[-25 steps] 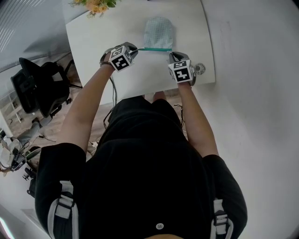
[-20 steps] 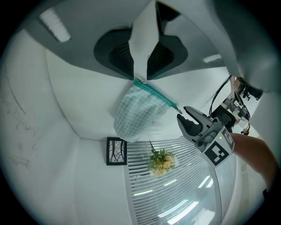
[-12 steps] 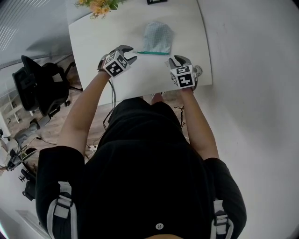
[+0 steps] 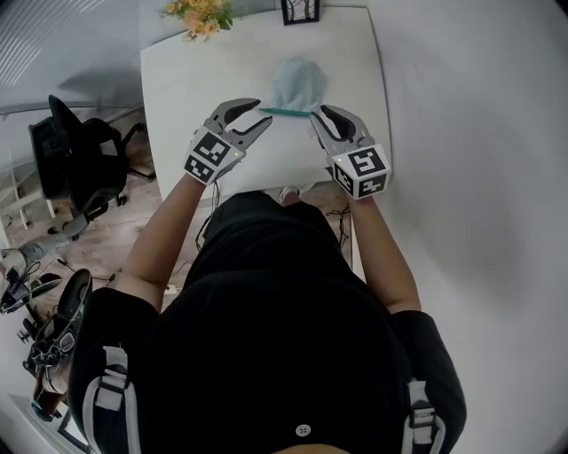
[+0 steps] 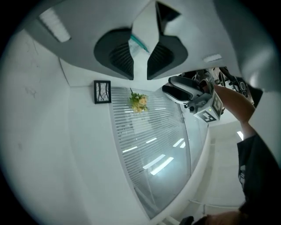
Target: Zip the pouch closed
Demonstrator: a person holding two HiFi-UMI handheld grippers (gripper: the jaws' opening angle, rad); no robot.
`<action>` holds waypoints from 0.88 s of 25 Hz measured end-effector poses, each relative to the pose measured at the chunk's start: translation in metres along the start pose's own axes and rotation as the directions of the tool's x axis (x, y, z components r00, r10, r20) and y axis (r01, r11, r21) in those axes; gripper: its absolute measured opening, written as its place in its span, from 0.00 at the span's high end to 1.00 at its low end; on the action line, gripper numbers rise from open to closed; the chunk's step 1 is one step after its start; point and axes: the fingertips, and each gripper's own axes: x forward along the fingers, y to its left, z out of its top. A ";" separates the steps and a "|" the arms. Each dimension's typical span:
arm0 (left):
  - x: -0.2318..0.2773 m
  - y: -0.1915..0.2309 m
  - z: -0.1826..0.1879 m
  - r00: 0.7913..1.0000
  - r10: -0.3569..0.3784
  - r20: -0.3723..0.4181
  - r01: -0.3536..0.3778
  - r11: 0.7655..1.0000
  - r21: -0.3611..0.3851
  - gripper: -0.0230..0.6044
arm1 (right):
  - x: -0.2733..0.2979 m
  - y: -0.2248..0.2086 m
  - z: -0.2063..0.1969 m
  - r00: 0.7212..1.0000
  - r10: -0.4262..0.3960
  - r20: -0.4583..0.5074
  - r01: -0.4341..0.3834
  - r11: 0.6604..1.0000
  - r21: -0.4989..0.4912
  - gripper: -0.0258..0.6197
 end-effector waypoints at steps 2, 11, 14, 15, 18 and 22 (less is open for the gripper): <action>-0.013 -0.011 0.029 0.995 0.025 0.099 -0.020 0.999 -0.045 0.69 | -0.013 0.010 0.024 0.997 0.033 0.063 -0.031 0.999 -0.032 0.80; -0.054 -0.045 0.105 0.929 0.132 0.347 -0.109 0.990 -0.085 0.79 | -0.064 0.037 0.084 0.965 0.130 0.229 -0.097 0.984 -0.151 0.84; -0.064 -0.050 0.121 0.909 0.153 0.388 -0.133 0.988 -0.079 0.83 | -0.075 0.047 0.099 0.959 0.148 0.240 -0.098 0.973 -0.208 0.86; -0.067 -0.051 0.126 0.901 0.156 0.405 -0.135 0.988 -0.082 0.84 | -0.077 0.050 0.104 0.957 0.156 0.246 -0.102 0.970 -0.221 0.87; -0.075 -0.055 0.137 0.887 0.156 0.435 -0.137 0.988 -0.074 0.88 | -0.085 0.058 0.118 0.948 0.166 0.270 -0.103 0.966 -0.236 0.89; -0.081 -0.059 0.145 0.874 0.158 0.459 -0.150 0.987 -0.055 0.92 | -0.092 0.063 0.126 0.944 0.168 0.285 -0.094 0.962 -0.255 0.93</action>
